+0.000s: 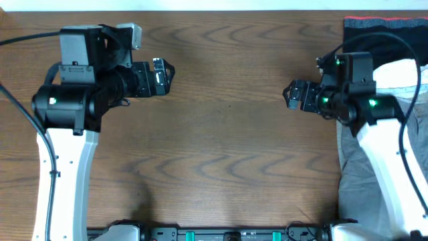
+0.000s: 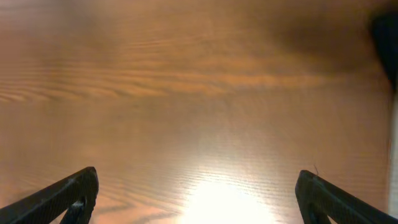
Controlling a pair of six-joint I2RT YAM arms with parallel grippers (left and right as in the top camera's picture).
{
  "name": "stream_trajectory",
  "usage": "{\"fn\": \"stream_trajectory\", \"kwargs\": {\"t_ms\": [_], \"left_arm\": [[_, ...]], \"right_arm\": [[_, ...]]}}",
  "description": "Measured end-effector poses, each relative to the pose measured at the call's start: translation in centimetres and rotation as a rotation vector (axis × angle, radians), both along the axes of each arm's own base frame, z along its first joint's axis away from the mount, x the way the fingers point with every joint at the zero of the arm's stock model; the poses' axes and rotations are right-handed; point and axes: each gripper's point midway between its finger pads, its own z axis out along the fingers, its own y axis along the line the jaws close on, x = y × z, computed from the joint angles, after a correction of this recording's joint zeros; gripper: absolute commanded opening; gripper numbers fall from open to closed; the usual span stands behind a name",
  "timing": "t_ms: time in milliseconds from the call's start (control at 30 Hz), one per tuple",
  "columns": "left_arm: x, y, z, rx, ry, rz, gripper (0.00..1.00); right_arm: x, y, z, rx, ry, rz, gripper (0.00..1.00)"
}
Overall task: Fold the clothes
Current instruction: 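Reach the right gripper to the clothes pile and grasp the grey shorts waistband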
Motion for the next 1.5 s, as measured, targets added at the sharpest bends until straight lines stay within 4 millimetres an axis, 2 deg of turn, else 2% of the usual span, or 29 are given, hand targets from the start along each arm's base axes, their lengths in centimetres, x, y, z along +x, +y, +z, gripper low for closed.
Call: {"fn": "stream_trajectory", "kwargs": {"t_ms": [133, 233, 367, 467, 567, 700, 767, 833, 967, 1067, 1133, 1167, 1233, 1333, 1500], "left_arm": [[-0.2, -3.4, -1.4, 0.003, 0.044, -0.097, 0.98], [-0.3, -7.5, -3.4, 0.014, 0.093, -0.209, 0.98], [-0.5, -14.1, -7.7, 0.054, 0.158, -0.364, 0.98], [-0.1, -18.4, -9.6, 0.057, 0.133, -0.447, 0.98], [1.5, -21.6, -9.1, 0.012, 0.035, -0.469, 0.98], [3.4, -24.5, -7.2, -0.079, -0.073, -0.451, 0.98], [3.6, -25.7, -7.3, -0.110, -0.076, -0.450, 0.98], [3.5, -26.9, -8.9, -0.125, -0.035, -0.456, 0.98], [2.4, -27.6, -13.9, -0.088, 0.118, -0.457, 0.98], [1.7, -26.6, -15.8, -0.058, 0.201, -0.434, 0.98], [1.6, -25.4, -15.9, -0.046, 0.234, -0.414, 0.98], [1.6, -24.9, -15.8, -0.044, 0.243, -0.406, 0.98], [1.5, -23.5, -15.7, -0.031, 0.274, -0.383, 0.98], [1.1, -21.2, -15.4, -0.007, 0.313, -0.360, 0.98], [0.4, -18.9, -14.7, 0.021, 0.338, -0.354, 0.98]], "right_arm": [[2.5, -5.3, -0.7, -0.076, 0.083, -0.184, 0.99], [4.0, -9.9, -1.4, -0.109, 0.128, -0.321, 0.99], [3.8, -14.4, -2.8, -0.091, 0.185, -0.445, 0.99], [3.0, -16.9, -2.9, -0.041, 0.201, -0.514, 0.99], [2.0, -18.6, -2.9, 0.005, 0.219, -0.553, 0.99], [1.2, -19.6, -3.0, 0.014, 0.234, -0.582, 0.99], [1.6, -19.9, -2.9, 0.004, 0.214, -0.587, 0.98], [2.2, -20.4, -2.6, -0.011, 0.184, -0.592, 0.91], [3.4, -21.2, -2.5, -0.037, 0.136, -0.598, 0.82], [4.8, -21.5, -3.9, -0.052, 0.127, -0.586, 0.77], [6.3, -21.2, -6.1, -0.065, 0.139, -0.550, 0.75], [6.5, -21.0, -6.6, -0.063, 0.144, -0.541, 0.75], [7.7, -20.1, -9.1, -0.071, 0.170, -0.501, 0.75], [8.6, -19.1, -11.7, -0.075, 0.197, -0.464, 0.75], [8.4, -19.2, -13.8, -0.127, 0.245, -0.461, 0.75]]}}
